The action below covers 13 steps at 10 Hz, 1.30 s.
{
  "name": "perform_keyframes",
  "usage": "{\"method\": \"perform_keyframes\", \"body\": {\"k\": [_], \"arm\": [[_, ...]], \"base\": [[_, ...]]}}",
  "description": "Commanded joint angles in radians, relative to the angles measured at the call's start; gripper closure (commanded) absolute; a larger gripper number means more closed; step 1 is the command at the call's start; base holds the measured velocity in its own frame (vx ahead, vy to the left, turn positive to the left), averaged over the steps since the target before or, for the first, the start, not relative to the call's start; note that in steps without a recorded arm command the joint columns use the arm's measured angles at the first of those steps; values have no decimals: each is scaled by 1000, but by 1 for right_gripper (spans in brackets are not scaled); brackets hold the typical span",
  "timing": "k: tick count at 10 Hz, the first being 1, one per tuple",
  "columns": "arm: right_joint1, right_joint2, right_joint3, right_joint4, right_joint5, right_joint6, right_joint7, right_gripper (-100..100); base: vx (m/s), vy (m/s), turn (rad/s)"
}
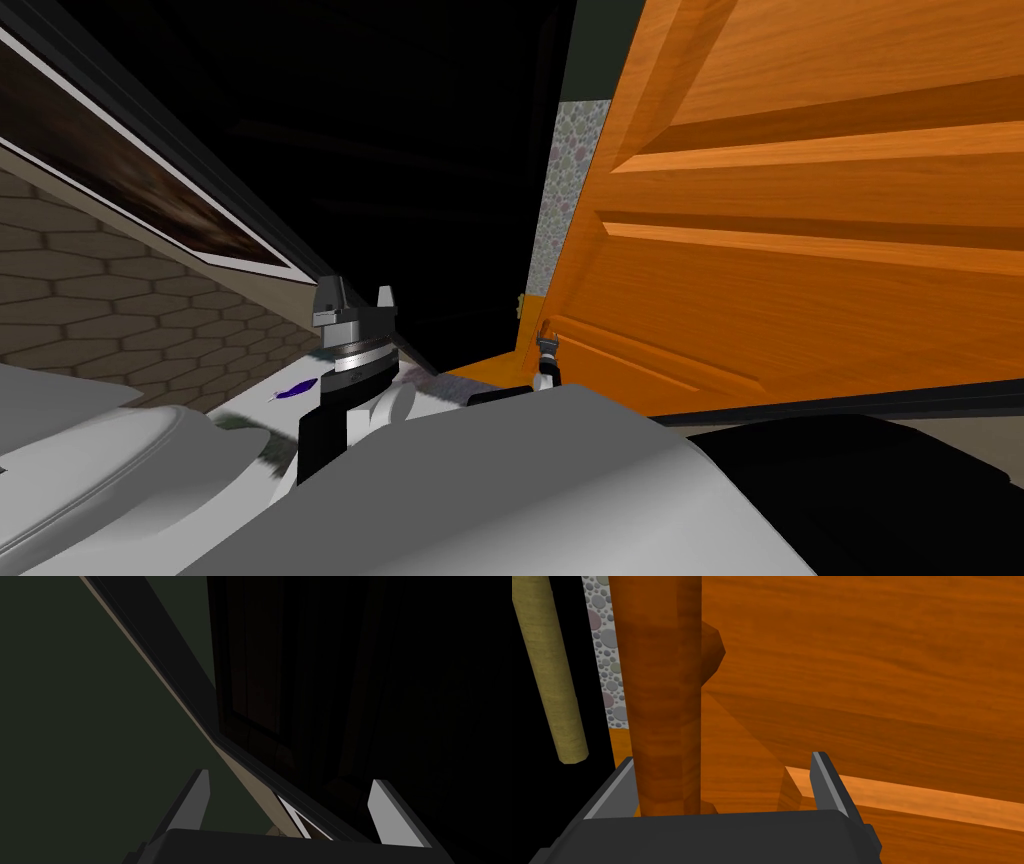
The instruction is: Push the door open
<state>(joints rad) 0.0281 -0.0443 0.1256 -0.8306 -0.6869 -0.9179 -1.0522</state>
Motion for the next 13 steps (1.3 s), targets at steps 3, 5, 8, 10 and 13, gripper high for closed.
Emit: {"method": "perform_keyframes", "body": {"k": [3, 5, 8, 10, 13], "arm": [[4, -25, -33, 29, -13, -29, -5, 100], [4, -25, -33, 29, -13, -29, -5, 100], [4, -25, -33, 29, -13, -29, -5, 100], [4, -25, -33, 29, -13, -29, -5, 100], [-16, -18, -56, 16, -40, -28, 14, 100]], "base": [[0, -24, 30], [14, 0, -10], [-1, 7, 14], [-8, -9, -7], [63, -55, 161]]}}
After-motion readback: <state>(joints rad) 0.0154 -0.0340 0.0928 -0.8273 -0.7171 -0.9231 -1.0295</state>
